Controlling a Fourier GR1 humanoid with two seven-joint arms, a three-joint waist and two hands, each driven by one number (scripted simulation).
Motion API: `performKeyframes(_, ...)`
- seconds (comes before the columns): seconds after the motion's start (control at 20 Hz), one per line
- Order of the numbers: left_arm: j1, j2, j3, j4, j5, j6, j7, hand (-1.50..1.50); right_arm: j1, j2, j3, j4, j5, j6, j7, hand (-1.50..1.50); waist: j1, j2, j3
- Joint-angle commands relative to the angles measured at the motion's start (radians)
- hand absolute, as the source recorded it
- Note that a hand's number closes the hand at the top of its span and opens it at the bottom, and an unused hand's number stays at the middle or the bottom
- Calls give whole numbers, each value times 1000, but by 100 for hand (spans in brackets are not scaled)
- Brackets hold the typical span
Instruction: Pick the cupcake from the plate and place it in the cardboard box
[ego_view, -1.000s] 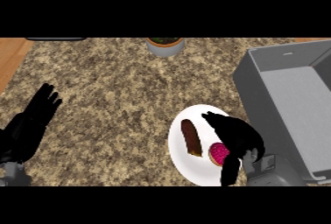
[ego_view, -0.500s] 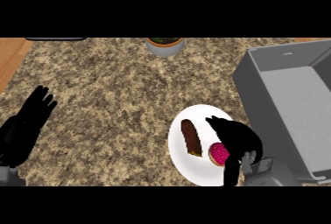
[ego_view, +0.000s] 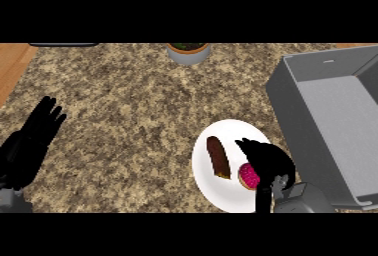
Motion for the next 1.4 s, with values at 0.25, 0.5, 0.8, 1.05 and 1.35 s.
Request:
performKeyframes(0.25,-81,-47,-18,31,-63,36,26,0,0,51,-34,18,69,42,-18,-150,-3,0,0)
performKeyframes(0.5,-63,-2,50,51,-16,-50,8,0,-1,40,-79,81,101,35,-105,-150,-2,0,0)
performKeyframes(0.8,-49,-19,41,64,-31,-52,1,0,-5,48,10,217,223,-179,-295,150,3,2,0)
performKeyframes(1.05,-20,-50,21,-36,-40,-27,60,0,-31,38,-66,124,200,-66,-288,150,1,0,0)
performKeyframes(1.35,-13,-71,11,-83,-52,-4,92,0,-117,122,-131,242,247,-128,-246,150,9,0,1)
